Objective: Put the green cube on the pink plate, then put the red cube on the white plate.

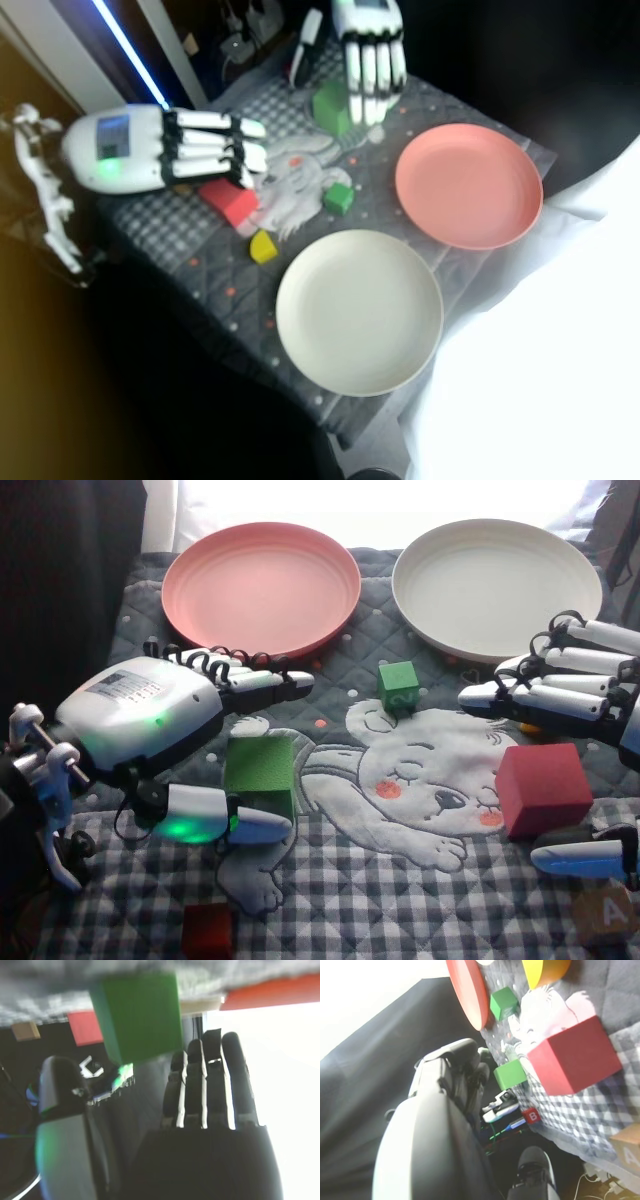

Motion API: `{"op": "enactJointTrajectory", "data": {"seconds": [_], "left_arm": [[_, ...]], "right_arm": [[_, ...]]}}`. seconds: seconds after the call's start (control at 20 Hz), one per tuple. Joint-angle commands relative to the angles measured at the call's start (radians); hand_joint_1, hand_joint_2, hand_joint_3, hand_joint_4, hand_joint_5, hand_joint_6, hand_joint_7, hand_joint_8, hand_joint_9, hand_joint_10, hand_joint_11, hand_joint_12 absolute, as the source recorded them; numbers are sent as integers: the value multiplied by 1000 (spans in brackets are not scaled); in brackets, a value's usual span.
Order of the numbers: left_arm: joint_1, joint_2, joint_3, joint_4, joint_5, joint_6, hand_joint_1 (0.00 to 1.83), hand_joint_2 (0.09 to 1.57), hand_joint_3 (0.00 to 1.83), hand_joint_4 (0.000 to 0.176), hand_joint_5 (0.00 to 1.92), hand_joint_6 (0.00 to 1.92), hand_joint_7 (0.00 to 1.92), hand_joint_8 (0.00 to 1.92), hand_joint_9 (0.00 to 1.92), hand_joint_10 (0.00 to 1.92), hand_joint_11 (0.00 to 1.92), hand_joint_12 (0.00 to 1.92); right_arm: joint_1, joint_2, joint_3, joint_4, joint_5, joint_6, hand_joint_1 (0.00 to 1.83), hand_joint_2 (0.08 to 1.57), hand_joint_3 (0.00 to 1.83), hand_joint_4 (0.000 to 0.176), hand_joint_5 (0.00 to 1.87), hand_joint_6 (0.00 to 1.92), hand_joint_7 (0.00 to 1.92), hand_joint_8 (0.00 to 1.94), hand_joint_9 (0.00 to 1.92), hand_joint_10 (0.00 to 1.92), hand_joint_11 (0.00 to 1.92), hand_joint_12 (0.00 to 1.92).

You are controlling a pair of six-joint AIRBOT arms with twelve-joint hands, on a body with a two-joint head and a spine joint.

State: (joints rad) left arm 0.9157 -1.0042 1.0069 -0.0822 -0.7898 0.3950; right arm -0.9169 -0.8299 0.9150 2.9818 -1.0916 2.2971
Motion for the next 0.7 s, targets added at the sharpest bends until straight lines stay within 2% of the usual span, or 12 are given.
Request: {"op": "enactJointTrajectory", "data": {"seconds": [0.0, 0.1, 0.2, 0.3, 0.35, 0.4, 0.45, 0.5, 0.55, 0.65], "left_arm": [[-4, -16, 9, -2, -62, 3, 714, 958, 4, 0, 393, 19, 505, 59, 276, 1079, 266, 1606], [-5, -29, 25, -10, -39, 3, 721, 984, 6, 0, 429, 24, 501, 52, 272, 997, 238, 1567], [-5, -34, 33, -16, -27, 3, 815, 1025, 13, 0, 523, 54, 551, 66, 358, 958, 308, 1563], [-5, -35, 37, -18, -18, 3, 1001, 1088, 8, 0, 713, 106, 738, 177, 532, 1024, 448, 1587], [-5, -35, 38, -19, -15, 3, 1103, 1162, 4, 0, 813, 963, 843, 286, 683, 1064, 595, 1594], [-4, -35, 38, -19, -13, 3, 1197, 1182, 1, 0, 746, 1165, 922, 1022, 797, 1075, 682, 1590], [-4, -35, 38, -19, -15, 3, 1336, 1167, 0, 0, 681, 1158, 917, 1086, 933, 1271, 770, 1531], [-4, -35, 38, -19, -19, 3, 1363, 1169, 1, 0, 664, 1151, 903, 1133, 951, 1327, 788, 1497], [-5, -34, 38, -19, -25, 3, 1356, 1204, 4, 0, 614, 1225, 816, 1254, 876, 1411, 817, 1487], [-5, -29, 38, -19, -43, 3, 1356, 1206, 0, 0, 646, 1215, 793, 1290, 867, 1419, 813, 1468]], "right_arm": [[4, 1, 3, 27, -117, 5, 442, 1052, 3, 0, 242, 254, 448, 18, 224, 408, 0, 1169], [4, 0, 3, 27, -117, 5, 426, 1059, 5, 0, 244, 259, 451, 17, 231, 429, 0, 1228], [4, 1, 3, 27, -118, 5, 417, 1057, 2, 0, 236, 292, 477, 22, 177, 592, 0, 1283], [4, 0, 3, 27, -118, 5, 419, 1053, 0, 0, 255, 324, 494, 27, 175, 617, 0, 1272], [4, 0, 3, 27, -118, 5, 435, 1049, 0, 0, 258, 349, 511, 34, 165, 648, 0, 1257], [4, 0, 4, 27, -118, 5, 442, 1042, 0, 0, 250, 353, 519, 37, 168, 659, 0, 1252], [4, -1, 4, 27, -118, 5, 433, 1049, 0, 0, 231, 380, 524, 42, 161, 699, 0, 1281], [4, -1, 4, 27, -118, 5, 415, 1057, 2, 0, 234, 418, 536, 54, 157, 753, 0, 1337], [4, -1, 5, 27, -118, 5, 415, 1066, 5, 0, 246, 432, 542, 58, 159, 767, 0, 1347], [4, -1, 5, 27, -118, 5, 425, 1066, 5, 0, 228, 431, 534, 58, 147, 770, 0, 1310]]}}
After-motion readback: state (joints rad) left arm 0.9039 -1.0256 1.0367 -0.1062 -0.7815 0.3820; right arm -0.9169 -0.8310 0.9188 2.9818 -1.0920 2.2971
